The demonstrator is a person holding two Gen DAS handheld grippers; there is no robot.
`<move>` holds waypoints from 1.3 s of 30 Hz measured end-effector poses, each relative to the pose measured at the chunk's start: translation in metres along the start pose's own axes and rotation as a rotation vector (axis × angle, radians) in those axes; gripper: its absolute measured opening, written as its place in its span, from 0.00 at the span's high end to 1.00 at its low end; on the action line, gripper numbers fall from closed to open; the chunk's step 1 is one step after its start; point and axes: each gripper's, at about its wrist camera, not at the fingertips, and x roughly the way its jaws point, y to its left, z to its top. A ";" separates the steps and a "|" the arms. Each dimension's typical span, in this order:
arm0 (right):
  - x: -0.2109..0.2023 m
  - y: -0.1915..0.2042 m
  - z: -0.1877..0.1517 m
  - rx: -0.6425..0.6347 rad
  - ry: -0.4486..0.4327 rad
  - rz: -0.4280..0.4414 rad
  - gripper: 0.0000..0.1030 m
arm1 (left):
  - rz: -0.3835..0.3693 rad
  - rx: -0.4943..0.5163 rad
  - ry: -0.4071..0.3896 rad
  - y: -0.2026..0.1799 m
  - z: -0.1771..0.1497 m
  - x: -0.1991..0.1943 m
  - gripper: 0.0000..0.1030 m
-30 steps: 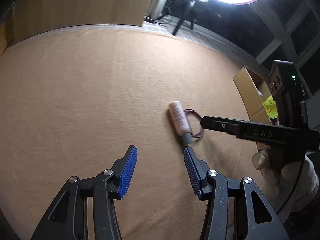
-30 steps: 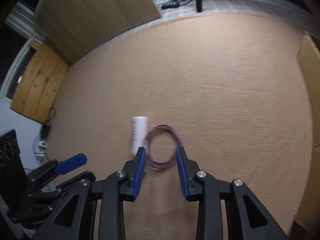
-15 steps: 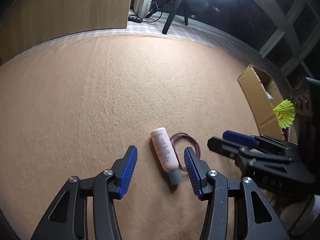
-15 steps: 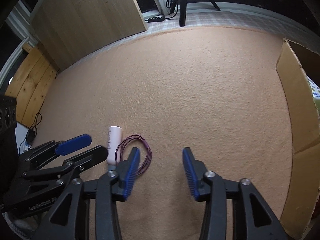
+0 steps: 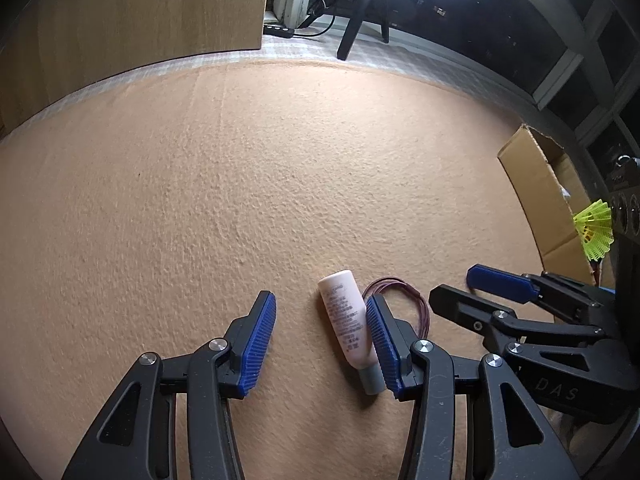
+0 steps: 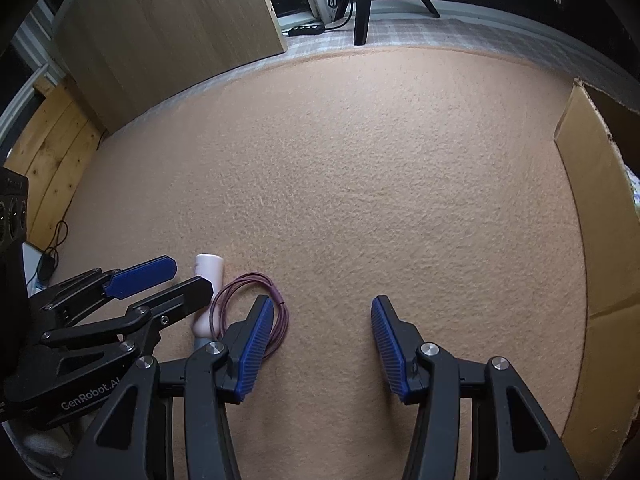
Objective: Organize objects
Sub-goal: 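Move the left gripper to the fallen white bottle, then close the left gripper on the white bottle while the right gripper moves to the purple cable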
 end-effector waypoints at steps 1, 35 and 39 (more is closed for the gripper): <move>0.000 0.000 0.000 -0.001 0.000 -0.003 0.54 | 0.004 0.003 0.000 0.000 0.000 0.000 0.51; 0.010 0.018 0.008 -0.241 0.000 -0.201 0.55 | 0.022 0.035 0.006 0.022 -0.019 -0.011 0.61; 0.006 0.011 0.007 -0.215 0.000 -0.189 0.56 | 0.005 0.050 -0.012 0.025 -0.025 -0.023 0.58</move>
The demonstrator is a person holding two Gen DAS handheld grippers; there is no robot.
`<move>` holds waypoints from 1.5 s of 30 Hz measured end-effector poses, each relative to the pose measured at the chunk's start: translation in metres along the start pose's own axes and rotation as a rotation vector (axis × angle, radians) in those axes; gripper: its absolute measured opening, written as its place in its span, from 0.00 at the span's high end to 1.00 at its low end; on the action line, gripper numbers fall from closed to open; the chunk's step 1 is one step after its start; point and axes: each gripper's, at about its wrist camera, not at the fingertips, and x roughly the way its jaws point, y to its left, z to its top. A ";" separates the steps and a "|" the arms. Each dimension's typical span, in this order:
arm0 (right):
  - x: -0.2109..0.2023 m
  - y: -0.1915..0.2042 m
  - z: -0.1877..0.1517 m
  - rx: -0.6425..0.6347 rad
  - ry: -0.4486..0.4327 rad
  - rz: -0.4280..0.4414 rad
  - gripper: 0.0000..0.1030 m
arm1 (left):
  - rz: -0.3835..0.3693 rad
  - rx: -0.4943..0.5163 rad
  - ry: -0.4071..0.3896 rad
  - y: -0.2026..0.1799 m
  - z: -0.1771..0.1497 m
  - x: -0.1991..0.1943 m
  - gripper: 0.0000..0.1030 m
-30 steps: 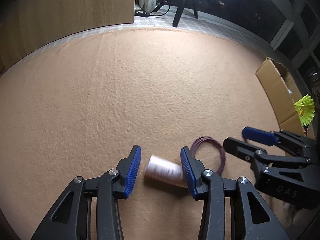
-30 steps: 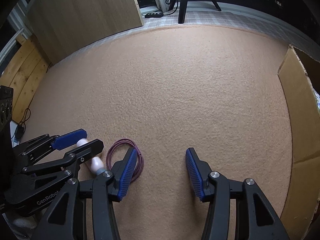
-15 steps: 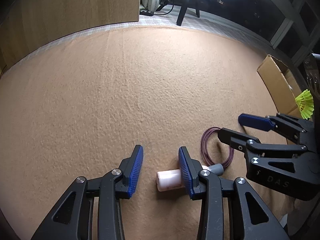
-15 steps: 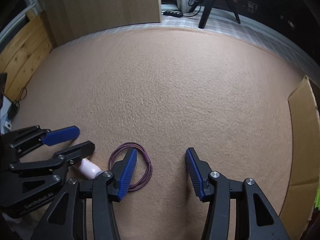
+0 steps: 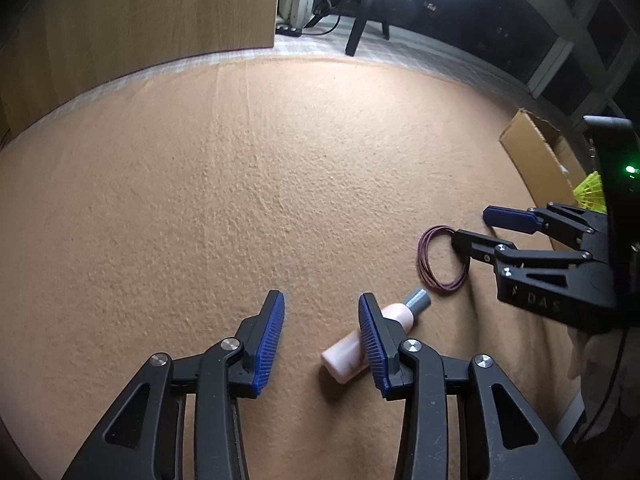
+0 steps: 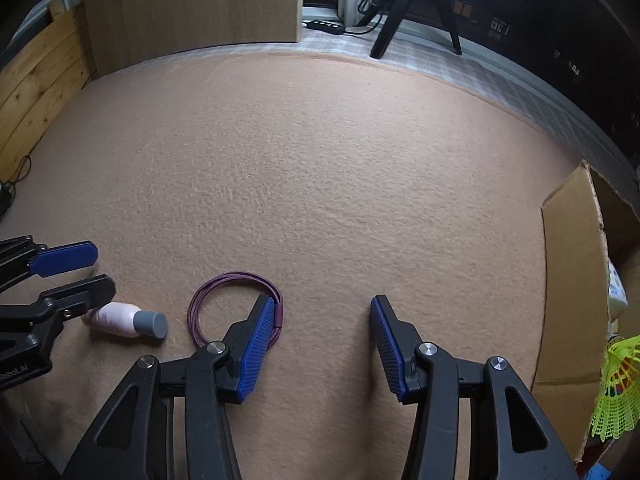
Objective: Organize objects
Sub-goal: 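Close the left gripper on the white bottle while the right gripper moves to the purple cable, then close the right gripper on the coiled purple cable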
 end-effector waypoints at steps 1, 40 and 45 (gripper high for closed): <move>-0.001 -0.001 -0.001 0.008 -0.001 0.011 0.56 | -0.007 0.007 -0.003 0.001 -0.001 -0.003 0.56; -0.041 -0.019 0.003 0.004 -0.062 0.144 0.96 | -0.044 0.061 -0.030 -0.036 0.014 0.002 0.79; -0.078 -0.048 0.008 0.039 -0.136 0.144 0.96 | -0.074 0.090 -0.082 -0.065 0.033 -0.014 0.79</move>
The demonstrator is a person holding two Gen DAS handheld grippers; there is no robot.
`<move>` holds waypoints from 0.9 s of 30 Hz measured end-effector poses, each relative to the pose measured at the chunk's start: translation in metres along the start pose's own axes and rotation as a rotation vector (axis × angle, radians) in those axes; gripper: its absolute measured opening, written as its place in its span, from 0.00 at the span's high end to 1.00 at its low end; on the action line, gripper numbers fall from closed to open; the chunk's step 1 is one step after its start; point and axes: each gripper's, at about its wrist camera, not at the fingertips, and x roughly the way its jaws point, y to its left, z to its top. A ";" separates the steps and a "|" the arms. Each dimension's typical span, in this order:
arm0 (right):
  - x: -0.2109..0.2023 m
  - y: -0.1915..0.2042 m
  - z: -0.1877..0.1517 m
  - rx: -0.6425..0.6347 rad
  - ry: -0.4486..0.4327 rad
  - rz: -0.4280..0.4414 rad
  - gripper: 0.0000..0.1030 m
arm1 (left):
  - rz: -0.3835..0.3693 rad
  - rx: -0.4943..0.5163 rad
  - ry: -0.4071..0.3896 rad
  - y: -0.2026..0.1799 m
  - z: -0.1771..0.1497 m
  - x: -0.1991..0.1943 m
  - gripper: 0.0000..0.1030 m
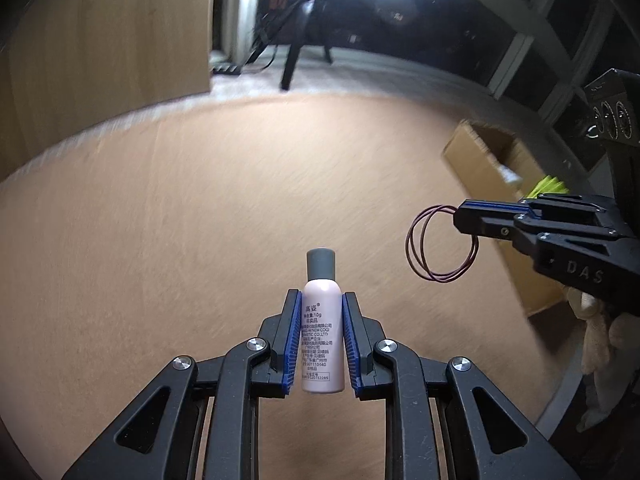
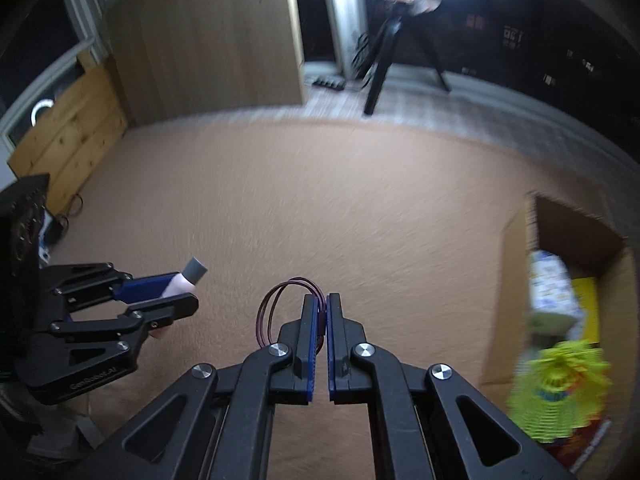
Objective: Organize objects
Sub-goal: 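Close the right gripper on the coiled purple cable, then carry the bottle and cable over the box and open both grippers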
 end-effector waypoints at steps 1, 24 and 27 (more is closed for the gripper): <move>-0.009 -0.008 0.002 0.012 -0.016 -0.002 0.96 | -0.007 0.002 -0.009 -0.005 0.004 -0.001 0.79; -0.104 -0.202 -0.026 0.244 -0.127 -0.131 0.96 | -0.192 0.133 -0.063 -0.197 0.120 0.053 0.79; -0.098 -0.216 -0.029 0.265 -0.115 -0.125 0.96 | -0.205 0.141 -0.059 -0.218 0.126 0.063 0.79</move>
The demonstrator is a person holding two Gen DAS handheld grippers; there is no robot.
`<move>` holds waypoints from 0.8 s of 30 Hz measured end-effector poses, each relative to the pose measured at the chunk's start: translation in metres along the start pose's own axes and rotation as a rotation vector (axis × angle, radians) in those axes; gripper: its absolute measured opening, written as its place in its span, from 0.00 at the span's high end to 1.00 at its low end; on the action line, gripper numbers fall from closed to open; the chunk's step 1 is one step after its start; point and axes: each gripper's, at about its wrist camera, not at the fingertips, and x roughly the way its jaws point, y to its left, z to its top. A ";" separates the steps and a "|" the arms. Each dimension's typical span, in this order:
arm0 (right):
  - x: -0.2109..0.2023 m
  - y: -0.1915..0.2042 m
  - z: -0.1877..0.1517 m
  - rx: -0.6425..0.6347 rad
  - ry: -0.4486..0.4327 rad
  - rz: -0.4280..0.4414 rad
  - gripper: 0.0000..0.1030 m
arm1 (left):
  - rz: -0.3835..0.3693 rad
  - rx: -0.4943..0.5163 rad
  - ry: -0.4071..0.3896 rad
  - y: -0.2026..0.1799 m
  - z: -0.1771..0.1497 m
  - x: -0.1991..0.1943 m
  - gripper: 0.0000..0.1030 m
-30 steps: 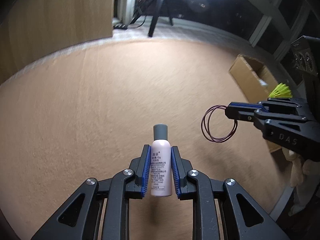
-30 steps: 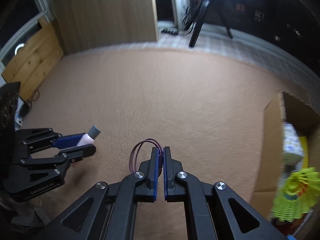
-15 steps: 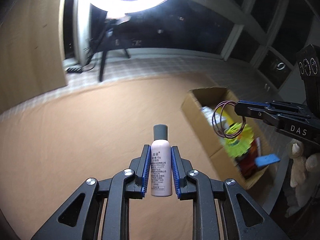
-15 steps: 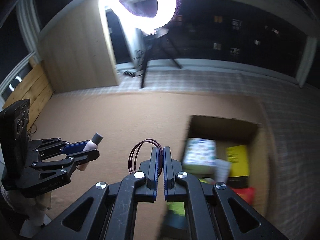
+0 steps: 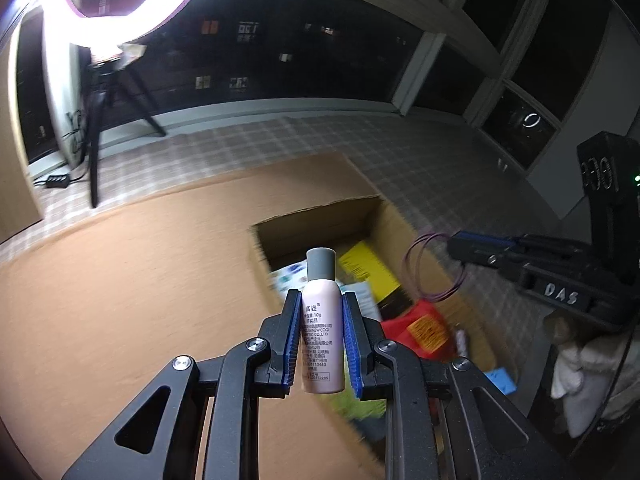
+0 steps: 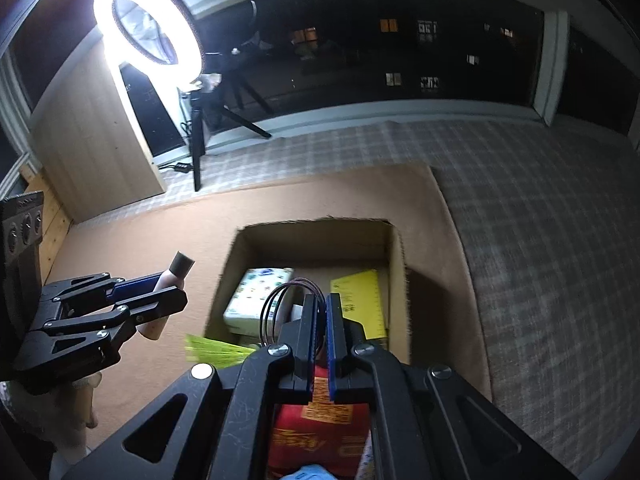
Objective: Organize objects
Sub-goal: 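Carry the bottle and cable over the box and open both grippers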
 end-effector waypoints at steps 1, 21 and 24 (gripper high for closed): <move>0.003 -0.003 0.000 0.003 0.004 -0.001 0.96 | -0.003 0.002 0.002 -0.004 0.002 0.004 0.79; 0.015 -0.030 0.002 0.070 0.029 0.005 0.84 | -0.013 0.039 0.032 -0.042 0.024 0.038 0.74; 0.012 -0.029 0.001 0.075 0.026 0.006 0.84 | -0.008 0.035 0.032 -0.039 0.024 0.036 0.74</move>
